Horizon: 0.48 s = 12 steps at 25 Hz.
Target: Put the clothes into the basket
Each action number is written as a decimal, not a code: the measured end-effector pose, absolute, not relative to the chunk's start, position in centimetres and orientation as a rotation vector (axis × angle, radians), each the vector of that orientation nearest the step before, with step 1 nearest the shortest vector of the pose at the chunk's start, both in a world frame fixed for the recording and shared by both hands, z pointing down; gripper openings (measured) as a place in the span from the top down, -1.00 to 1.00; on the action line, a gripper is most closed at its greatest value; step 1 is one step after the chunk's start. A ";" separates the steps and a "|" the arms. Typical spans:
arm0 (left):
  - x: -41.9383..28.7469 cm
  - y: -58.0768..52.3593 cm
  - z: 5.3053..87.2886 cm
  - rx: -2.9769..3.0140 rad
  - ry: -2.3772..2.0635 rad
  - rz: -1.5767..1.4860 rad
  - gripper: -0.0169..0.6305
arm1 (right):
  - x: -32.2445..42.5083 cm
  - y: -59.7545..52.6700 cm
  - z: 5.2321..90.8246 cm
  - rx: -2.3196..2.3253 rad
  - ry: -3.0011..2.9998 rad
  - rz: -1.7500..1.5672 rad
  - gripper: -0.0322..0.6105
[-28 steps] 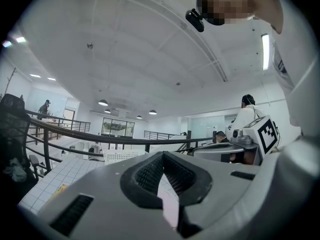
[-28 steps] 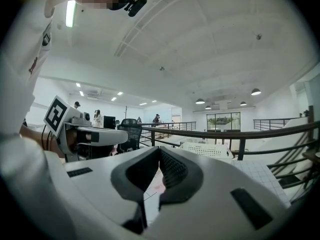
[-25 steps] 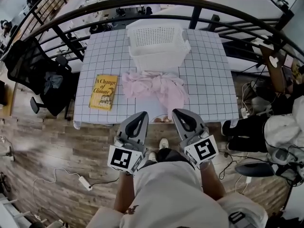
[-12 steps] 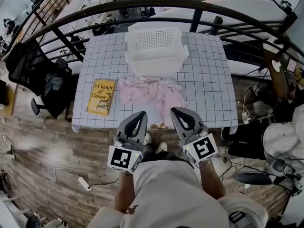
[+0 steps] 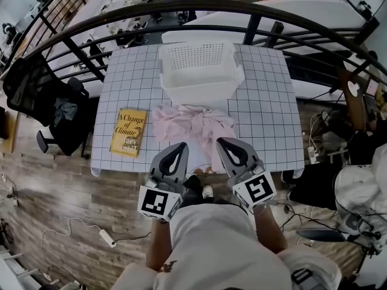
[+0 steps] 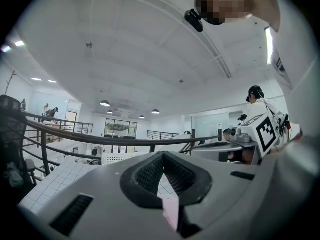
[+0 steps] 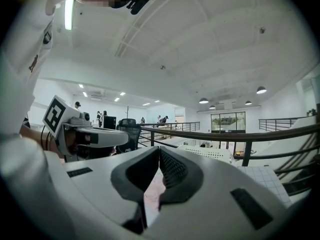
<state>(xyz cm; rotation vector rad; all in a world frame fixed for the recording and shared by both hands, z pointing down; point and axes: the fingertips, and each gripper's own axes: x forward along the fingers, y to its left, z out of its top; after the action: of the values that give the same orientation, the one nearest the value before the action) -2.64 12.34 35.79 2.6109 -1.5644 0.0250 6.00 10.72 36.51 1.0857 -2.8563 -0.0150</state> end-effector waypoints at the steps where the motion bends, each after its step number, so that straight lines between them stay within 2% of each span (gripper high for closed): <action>1: -2.8 11.8 35.9 2.612 -1.562 0.027 0.94 | 5.8 10.1 36.6 1.088 -2.854 -0.014 0.85; 12: -4.8 6.1 36.9 2.602 -1.517 0.063 0.94 | 3.9 4.4 37.1 1.104 -2.827 0.004 0.85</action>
<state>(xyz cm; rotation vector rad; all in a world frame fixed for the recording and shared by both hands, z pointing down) -4.80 6.09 36.92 2.6025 -1.5174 0.0625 3.88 4.37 37.11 1.1041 -2.8266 0.0045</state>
